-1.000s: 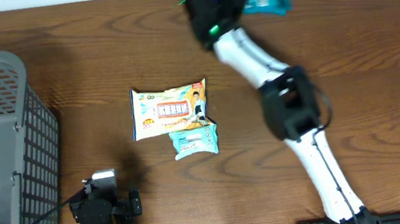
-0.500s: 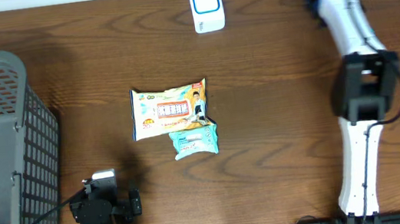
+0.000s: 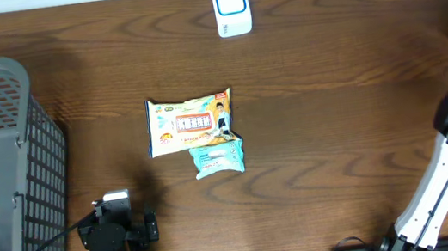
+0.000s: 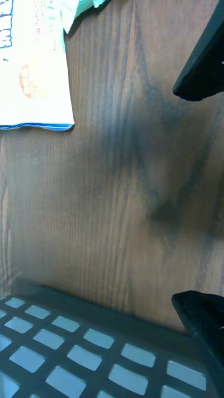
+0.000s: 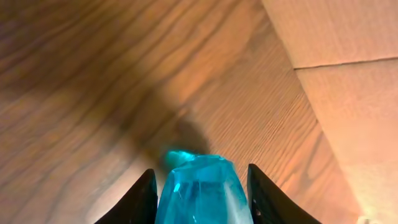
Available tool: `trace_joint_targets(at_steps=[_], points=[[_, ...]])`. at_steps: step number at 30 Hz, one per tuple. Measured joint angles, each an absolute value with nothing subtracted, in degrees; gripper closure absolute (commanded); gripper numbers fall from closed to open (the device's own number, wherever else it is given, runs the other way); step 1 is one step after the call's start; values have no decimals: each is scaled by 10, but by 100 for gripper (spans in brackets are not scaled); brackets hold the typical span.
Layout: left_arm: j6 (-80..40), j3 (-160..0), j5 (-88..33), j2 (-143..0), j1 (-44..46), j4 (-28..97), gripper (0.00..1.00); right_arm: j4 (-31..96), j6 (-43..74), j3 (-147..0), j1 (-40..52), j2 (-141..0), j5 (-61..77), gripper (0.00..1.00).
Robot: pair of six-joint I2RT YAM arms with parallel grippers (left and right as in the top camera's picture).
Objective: Scan the item barcode
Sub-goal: 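Carry the teal bottle to the far right table edge and release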
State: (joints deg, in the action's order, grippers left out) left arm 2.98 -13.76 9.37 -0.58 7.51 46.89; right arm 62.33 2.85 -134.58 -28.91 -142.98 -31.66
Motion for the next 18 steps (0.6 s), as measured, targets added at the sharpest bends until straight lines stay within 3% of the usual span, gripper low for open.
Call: trace_joint_targets(at_steps=[7,12,18], points=[[30,-138,94,-6,75,469,2,614,41,-1353,-348,-1419,-225,53],[30,-138,94,-6,75,469,2,602,53,-1352,-378,-1421,-149,30],[30,-138,94,-6,75,469,2,591,57,-1348,-388,-1425,-103,27]])
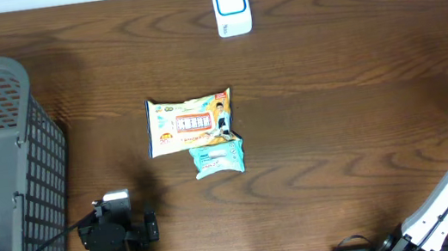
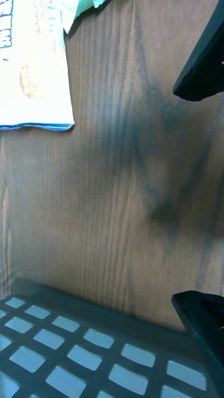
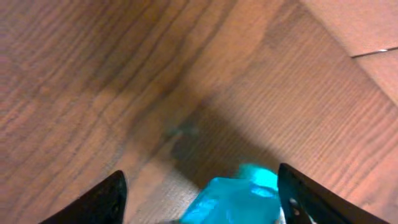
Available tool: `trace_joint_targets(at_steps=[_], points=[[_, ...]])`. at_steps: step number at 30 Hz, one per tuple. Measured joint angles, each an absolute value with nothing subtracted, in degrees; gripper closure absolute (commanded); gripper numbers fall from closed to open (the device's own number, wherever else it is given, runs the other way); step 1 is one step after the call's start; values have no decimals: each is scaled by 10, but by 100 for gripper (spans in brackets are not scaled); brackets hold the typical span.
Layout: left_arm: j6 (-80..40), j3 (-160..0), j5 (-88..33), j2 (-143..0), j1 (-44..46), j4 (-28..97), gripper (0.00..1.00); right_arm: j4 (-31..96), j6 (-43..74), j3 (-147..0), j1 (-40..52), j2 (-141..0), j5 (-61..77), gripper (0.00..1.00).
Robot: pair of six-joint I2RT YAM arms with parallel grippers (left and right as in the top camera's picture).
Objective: Scan the item barcode
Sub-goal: 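Carry the teal bottle to the far right table edge and release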
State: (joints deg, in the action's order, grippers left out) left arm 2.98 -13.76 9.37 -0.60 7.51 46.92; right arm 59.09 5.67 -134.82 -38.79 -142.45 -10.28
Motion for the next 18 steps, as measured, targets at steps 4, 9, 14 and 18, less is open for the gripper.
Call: trace_joint_targets(at_steps=[4,9,14,18], points=[[30,-138,93,-6,75,469,2,591,58,-1348,-387,-1425,-92,21],[30,-138,94,-6,75,469,2,599,64,-1348,-388,-1425,-84,1],[30,-138,94,-6,75,469,2,607,66,-1348,-387,-1425,7,1],[30,-138,94,-6,75,469,2,607,68,-1347,-379,-1419,145,1]])
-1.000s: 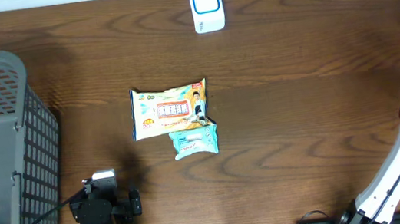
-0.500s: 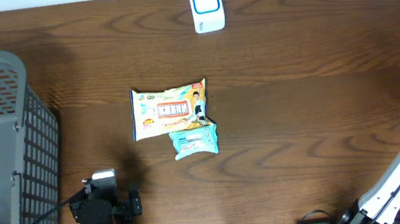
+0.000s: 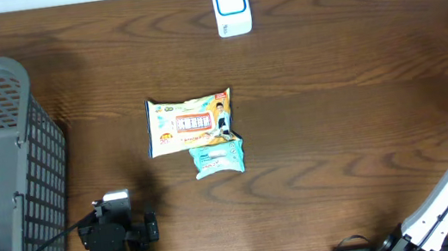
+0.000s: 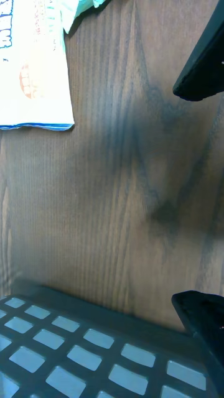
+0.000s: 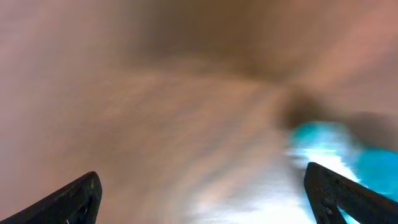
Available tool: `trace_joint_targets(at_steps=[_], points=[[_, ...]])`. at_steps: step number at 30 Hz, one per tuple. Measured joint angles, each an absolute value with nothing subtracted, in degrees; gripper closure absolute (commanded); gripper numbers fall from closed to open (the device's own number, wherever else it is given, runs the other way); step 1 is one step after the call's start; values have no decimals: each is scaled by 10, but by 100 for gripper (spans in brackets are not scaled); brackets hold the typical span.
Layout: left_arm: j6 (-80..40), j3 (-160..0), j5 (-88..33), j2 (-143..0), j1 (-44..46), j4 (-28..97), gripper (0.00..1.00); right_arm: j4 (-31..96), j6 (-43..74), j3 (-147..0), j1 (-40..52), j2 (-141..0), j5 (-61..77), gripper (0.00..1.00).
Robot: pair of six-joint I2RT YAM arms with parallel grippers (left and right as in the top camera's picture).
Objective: Scan the item barcode
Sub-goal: 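Carry the teal bottle to the far right table edge and release, then swing the right gripper over the cream wipes pack and grasp it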
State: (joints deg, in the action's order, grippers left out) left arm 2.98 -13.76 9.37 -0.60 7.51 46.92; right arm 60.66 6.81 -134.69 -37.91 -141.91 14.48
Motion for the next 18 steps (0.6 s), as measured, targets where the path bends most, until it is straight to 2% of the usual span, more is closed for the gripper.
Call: trace_joint_targets(at_steps=[5,8,13,18], points=[[30,-138,94,-6,75,469,2,634,70,-1343,-341,-1376,351,1],[30,-138,94,-6,75,469,2,680,72,-1344,-294,-1343,424,1],[30,-138,94,-6,75,469,2,769,51,-1342,-169,-1324,483,1],[30,-138,94,-6,75,469,2,772,-13,-1322,3,-1327,472,1]])
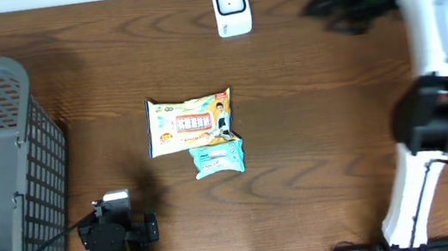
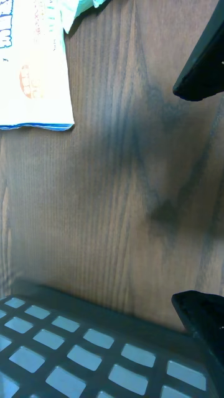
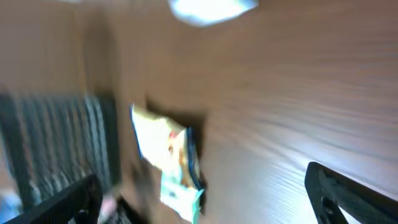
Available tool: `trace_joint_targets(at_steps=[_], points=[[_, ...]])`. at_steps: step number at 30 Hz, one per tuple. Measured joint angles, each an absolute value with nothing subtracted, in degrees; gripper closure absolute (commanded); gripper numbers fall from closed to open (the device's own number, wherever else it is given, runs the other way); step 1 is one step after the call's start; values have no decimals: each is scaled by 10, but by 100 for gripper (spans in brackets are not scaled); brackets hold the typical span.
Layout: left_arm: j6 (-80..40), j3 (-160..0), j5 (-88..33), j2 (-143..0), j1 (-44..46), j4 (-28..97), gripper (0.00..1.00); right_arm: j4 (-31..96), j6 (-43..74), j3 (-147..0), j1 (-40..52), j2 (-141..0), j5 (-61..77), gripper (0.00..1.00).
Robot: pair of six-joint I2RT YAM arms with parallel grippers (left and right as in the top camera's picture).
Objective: Scan the item barcode
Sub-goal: 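Swing the right gripper over the cream wipes pack and grasp it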
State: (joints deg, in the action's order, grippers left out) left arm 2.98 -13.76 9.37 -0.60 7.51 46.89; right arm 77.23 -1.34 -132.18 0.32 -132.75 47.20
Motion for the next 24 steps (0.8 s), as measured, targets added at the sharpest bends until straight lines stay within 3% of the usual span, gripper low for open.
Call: trace_joint_targets(at_steps=[6,13,17,24], points=[[30,-138,94,-6,75,469,2,766,-125,-1320,200,-1327,362,1],[30,-138,94,-6,75,469,2,765,-262,-1320,356,-1327,180,2],[30,-138,94,-6,75,469,2,756,-346,-1320,406,-1328,131,11],[30,-138,94,-6,75,469,2,736,-405,-1320,423,-1356,81,5]])
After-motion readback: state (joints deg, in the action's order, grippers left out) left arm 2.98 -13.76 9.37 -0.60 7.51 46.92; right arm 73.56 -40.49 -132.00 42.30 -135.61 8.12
